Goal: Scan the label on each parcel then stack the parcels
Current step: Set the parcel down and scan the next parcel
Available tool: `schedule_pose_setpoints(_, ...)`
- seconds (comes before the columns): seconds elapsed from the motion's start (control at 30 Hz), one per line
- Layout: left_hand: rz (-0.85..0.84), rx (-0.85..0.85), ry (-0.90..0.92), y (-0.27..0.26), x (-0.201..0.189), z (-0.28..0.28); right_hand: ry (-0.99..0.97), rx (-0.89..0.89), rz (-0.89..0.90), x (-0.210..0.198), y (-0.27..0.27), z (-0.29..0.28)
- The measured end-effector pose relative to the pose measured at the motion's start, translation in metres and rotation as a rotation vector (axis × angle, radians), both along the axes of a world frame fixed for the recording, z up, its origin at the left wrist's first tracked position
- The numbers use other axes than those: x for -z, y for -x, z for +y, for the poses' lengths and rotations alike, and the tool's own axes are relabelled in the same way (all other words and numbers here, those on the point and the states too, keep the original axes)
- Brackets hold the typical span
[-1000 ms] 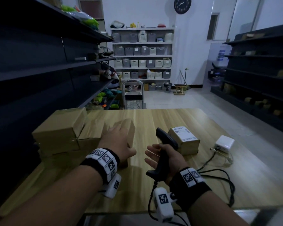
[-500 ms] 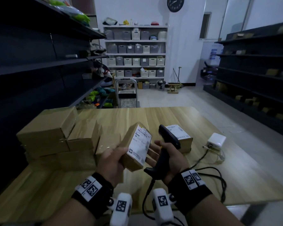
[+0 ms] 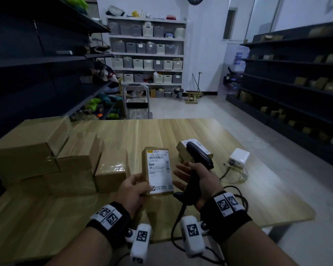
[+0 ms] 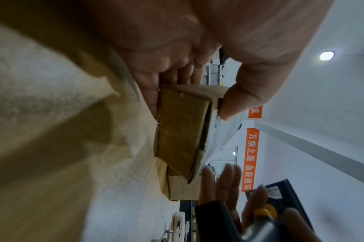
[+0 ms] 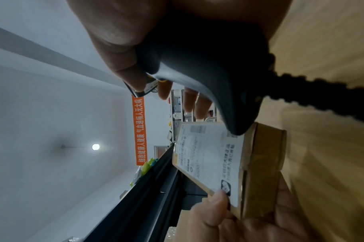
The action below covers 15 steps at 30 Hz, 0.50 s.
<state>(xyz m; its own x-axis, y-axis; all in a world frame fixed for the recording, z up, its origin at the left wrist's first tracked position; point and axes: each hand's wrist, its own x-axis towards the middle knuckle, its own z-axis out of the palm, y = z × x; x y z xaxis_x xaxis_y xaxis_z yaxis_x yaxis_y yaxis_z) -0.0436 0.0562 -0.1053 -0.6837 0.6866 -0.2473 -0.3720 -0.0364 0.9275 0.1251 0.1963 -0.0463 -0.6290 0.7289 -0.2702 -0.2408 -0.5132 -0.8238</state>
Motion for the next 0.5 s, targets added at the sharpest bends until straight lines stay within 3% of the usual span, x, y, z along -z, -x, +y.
schedule_pose_setpoints(0.17,-0.026,-0.047,0.010,0.001,0.007,0.005,-0.012,-0.047,-0.143,-0.009,-0.014,-0.003)
schedule_pose_setpoints(0.5,0.102,-0.033,0.013,0.004,0.018,-0.003,-0.198,-0.135,-0.379,-0.023,-0.012,-0.009)
